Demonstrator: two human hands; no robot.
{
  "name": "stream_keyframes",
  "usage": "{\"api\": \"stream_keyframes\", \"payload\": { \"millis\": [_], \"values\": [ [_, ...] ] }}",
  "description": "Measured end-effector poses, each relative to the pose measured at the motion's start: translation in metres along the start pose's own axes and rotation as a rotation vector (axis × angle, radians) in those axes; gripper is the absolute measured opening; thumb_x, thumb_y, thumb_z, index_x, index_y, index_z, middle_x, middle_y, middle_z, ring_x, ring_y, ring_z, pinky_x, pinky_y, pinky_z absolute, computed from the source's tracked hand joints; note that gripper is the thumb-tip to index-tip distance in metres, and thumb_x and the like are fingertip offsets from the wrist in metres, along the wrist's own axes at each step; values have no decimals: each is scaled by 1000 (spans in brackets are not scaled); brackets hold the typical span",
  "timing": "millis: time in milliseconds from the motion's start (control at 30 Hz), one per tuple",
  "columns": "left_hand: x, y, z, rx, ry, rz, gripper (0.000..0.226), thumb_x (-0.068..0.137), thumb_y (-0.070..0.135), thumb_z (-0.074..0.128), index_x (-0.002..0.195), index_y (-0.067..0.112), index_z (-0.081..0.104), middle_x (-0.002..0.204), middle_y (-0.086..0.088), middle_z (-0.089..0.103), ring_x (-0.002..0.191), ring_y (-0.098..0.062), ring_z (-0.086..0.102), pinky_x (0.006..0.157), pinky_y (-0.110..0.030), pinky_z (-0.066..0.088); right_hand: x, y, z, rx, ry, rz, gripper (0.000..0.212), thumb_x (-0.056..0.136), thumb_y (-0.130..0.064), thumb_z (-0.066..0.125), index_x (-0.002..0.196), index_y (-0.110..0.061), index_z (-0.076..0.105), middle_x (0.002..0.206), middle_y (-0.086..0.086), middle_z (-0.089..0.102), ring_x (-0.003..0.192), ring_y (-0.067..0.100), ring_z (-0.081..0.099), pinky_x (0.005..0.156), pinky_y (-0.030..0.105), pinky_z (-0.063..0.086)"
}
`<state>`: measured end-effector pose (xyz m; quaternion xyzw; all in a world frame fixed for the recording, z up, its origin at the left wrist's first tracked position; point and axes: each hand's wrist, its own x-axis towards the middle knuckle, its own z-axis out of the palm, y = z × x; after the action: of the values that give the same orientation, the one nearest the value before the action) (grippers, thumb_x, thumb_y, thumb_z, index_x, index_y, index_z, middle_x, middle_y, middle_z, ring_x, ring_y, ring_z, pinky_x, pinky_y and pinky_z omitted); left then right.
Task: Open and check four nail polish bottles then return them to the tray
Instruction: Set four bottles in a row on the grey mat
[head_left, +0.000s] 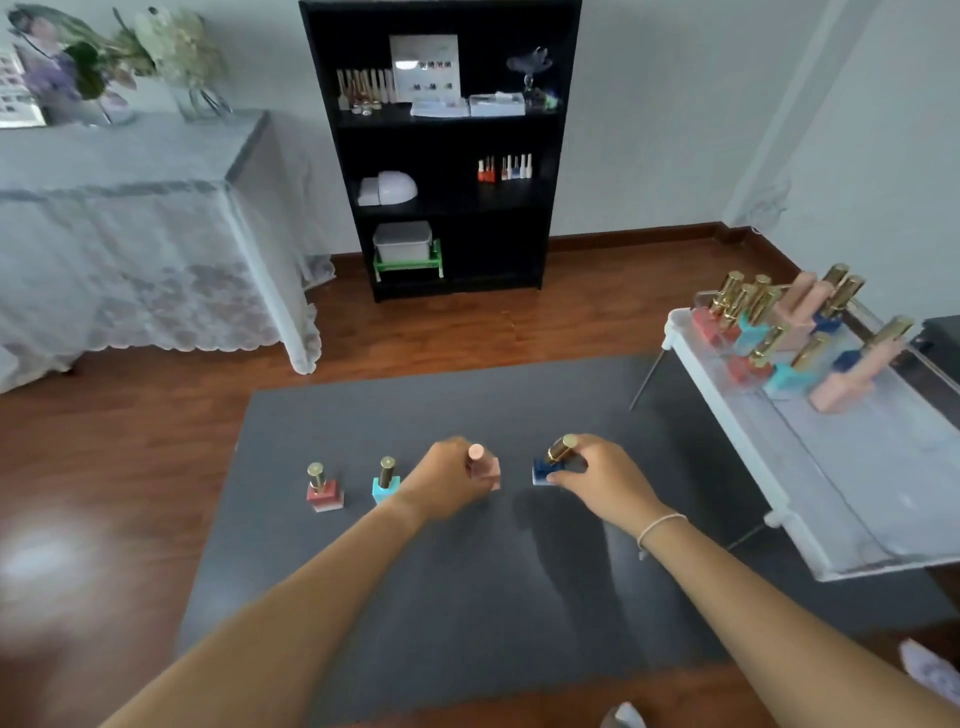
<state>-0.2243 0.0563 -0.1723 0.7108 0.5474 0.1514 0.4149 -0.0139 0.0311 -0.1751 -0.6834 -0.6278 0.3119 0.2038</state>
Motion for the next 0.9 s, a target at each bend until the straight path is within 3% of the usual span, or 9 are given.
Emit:
{"api": "stream_keyframes", "payload": {
  "millis": [200, 500, 567, 633, 733, 833, 900],
  "values": [
    [8, -14, 7, 27, 49, -3, 12, 76, 8, 62, 64, 8, 60, 84, -15, 66, 73, -25, 56, 75, -37, 49, 8, 4, 11, -21, -27, -27, 16, 75, -27, 70, 89, -25, 64, 100, -5, 64, 90, 17, 59, 75, 30, 46],
    [11, -23, 16, 39, 106, -102, 10, 75, 8, 59, 70, 13, 66, 77, 5, 54, 65, -13, 53, 59, -12, 41, 20, 15, 15, -11, -64, -52, 22, 77, -23, 70, 97, -18, 64, 95, -4, 60, 85, 15, 56, 70, 24, 37],
    [12, -25, 18, 21, 128, -113, 9, 75, 8, 59, 72, 13, 66, 82, 2, 55, 71, -18, 57, 62, -17, 42, 21, 16, 17, -19, -59, -48, 24, 78, -24, 69, 99, -17, 63, 90, -7, 55, 83, 13, 51, 70, 24, 37],
    [12, -25, 19, 1, 132, -115, 8, 76, 8, 59, 76, 13, 66, 89, -2, 59, 79, -23, 61, 67, -19, 45, 22, 18, 19, -34, -50, -39, 25, 79, -24, 68, 102, -17, 62, 78, -15, 48, 81, 9, 46, 61, 14, 34],
    [9, -26, 19, -14, 141, -100, 23, 77, 10, 63, 100, 15, 65, 103, -5, 60, 86, -19, 60, 80, -24, 46, 21, 19, 19, -9, -45, -30, 26, 78, -22, 68, 103, -19, 62, 66, -20, 40, 83, 9, 48, 58, 10, 33],
    [2, -26, 17, 25, 142, -87, 37, 77, 10, 63, 112, 17, 59, 108, -8, 59, 89, -20, 58, 85, -29, 48, 17, 18, 15, 51, -17, -38, 37, 77, -22, 69, 113, -23, 57, 87, -13, 57, 83, 14, 52, 73, 23, 37],
    [-6, -26, 17, 13, 182, -92, 39, 76, 11, 63, 113, 20, 58, 109, -5, 59, 89, -18, 55, 83, -27, 46, 13, 18, 8, 53, 34, -62, 44, 76, -26, 71, 116, -27, 54, 99, -9, 57, 77, 9, 50, 73, 25, 38]
  ]
}}
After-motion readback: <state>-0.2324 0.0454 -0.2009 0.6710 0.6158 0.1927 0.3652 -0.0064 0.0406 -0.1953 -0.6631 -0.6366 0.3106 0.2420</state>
